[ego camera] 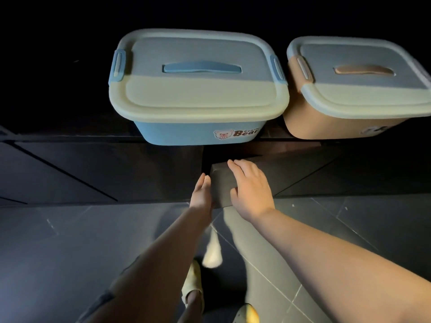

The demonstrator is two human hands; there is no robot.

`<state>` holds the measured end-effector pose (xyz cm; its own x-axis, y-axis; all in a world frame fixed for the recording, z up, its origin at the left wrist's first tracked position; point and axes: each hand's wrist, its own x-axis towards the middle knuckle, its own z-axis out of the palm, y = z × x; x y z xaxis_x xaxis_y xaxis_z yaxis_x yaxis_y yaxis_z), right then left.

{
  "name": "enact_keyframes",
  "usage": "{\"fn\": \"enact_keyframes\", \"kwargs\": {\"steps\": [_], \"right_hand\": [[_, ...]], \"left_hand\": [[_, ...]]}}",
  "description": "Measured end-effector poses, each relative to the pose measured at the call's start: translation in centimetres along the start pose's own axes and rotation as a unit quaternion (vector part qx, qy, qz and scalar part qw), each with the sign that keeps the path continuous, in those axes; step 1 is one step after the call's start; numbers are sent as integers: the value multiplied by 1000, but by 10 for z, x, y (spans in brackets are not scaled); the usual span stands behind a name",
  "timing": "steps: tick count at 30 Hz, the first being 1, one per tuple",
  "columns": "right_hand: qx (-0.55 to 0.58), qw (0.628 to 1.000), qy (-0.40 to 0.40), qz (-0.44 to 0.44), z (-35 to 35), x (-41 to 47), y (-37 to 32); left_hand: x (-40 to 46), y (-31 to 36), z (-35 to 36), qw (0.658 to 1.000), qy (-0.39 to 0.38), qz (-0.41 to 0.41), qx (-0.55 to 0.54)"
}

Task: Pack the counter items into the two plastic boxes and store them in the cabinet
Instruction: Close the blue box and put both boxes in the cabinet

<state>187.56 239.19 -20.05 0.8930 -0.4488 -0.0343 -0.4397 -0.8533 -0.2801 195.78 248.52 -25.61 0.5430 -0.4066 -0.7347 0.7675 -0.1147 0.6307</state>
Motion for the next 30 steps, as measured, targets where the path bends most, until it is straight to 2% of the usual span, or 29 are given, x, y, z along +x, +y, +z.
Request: {"fn": "enact_keyframes", "kwargs": {"steps": [4, 9, 13, 16, 22, 26, 28, 30], "right_hand": [[0, 1000, -24, -11, -2, -51, 9], [2, 1000, 5, -22, -12, -117, 25], [34, 999, 18, 6, -19, -158, 48], [45, 999, 14, -1, -25, -185, 70], [68, 997, -24, 22, -39, -244, 118], [51, 997, -56, 24, -56, -284, 157], [40, 996, -72, 36, -66, -303, 178], [40, 994, -87, 52, -74, -320, 199]], "left_hand": [[-34, -24, -1, 998, -31, -28, 46], [-91, -79, 6, 994, -29, -37, 98], [-136, -119, 21, 988, -52, -51, 136], [-159, -144, 37, 982, -56, -34, 177], [-195, -183, 73, 953, -103, -28, 283], [-212, -206, 117, 879, -147, -24, 453], [-219, -216, 141, 868, -192, 9, 457], [-224, -225, 161, 873, -236, 28, 426]]}}
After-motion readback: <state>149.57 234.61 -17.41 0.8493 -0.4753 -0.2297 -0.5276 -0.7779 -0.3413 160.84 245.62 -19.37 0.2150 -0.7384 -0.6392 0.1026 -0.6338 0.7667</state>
